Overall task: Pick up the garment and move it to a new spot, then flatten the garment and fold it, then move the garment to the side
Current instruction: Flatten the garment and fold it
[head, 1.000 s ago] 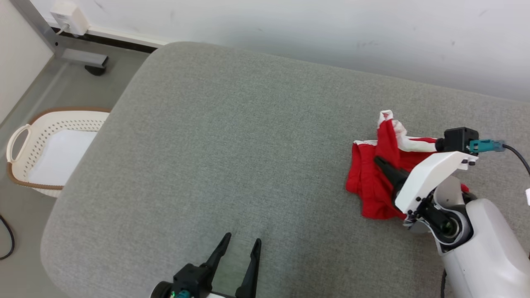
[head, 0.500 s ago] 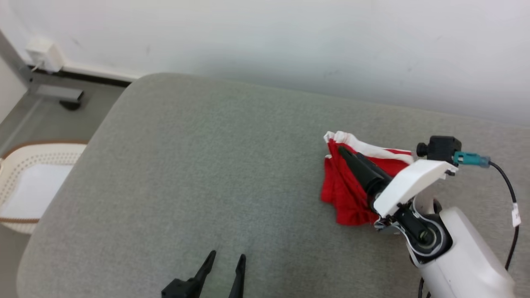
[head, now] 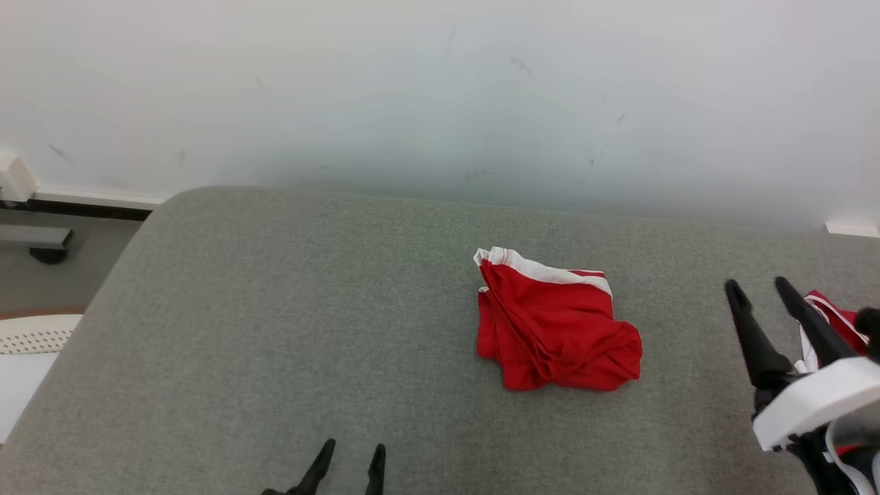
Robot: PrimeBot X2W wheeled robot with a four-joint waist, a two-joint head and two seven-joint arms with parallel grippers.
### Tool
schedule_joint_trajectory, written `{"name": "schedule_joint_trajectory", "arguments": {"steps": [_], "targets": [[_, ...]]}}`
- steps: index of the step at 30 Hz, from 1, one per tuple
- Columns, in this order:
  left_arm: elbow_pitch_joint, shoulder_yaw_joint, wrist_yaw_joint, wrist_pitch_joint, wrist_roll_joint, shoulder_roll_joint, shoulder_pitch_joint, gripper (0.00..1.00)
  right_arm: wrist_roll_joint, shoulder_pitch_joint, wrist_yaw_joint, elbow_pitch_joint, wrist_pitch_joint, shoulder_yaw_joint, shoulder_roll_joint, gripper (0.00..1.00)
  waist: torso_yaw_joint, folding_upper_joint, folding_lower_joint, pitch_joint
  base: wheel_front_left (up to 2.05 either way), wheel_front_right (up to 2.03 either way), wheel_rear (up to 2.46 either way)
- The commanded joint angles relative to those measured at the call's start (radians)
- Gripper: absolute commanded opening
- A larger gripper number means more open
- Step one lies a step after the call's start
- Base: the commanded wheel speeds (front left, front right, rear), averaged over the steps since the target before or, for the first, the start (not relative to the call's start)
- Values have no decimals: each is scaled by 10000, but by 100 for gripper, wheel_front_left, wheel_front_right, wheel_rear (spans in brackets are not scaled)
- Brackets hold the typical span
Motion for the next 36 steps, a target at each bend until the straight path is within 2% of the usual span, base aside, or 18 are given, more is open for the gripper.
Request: {"name": "schedule_joint_trajectory", "arguments": {"steps": [1,6,7,8,9,10,11,19,26,31,36], "targets": [[-79,68,2,-2,84,81,139,100,-395,360,1,-172,-173,-207,-262,100,-46,0,2,-19,0,0,0],[-325,120,-114,-2,240,60,-47,100,-1091,837,3,-237,-702,-700,-596,100,54,0,2,443,0,0,0],[-347,89,-154,-2,266,53,-144,100,-1026,750,1,-129,-735,-772,-568,85,115,0,2,586,0,0,0],[-359,58,-200,-2,309,47,-248,100,-1047,606,1,-23,-752,-733,-668,45,194,0,2,743,0,0,0],[-380,27,-252,-2,356,41,-365,100,-1082,415,3,71,-760,-618,-780,31,287,0,2,925,0,0,0],[-395,7,-293,-2,389,36,-492,100,-970,199,3,210,-755,-528,-822,6,376,0,2,1115,0,0,0],[-399,-21,-332,-2,395,32,-608,100,-940,3,3,374,-706,-390,-963,0,493,0,2,1325,0,0,0],[-336,-226,-475,-2,336,-15,-1329,100,-713,-1829,1,1945,-482,1101,-1588,0,1203,0,2,2427,0,0,0],[-228,-333,-371,-2,110,-40,-1465,100,-227,-2657,1,3597,-619,2755,-1609,0,1492,0,2,2637,0,0,0],[-202,-357,-271,-2,-45,-40,-1537,100,504,-2501,1,3655,-457,4312,-1574,0,1547,0,2,2483,0,0,0],[-247,-414,-179,-2,-161,-41,-1459,100,986,-2288,1,3321,-200,5398,-1673,0,1553,0,2,2326,0,0,0]]}}
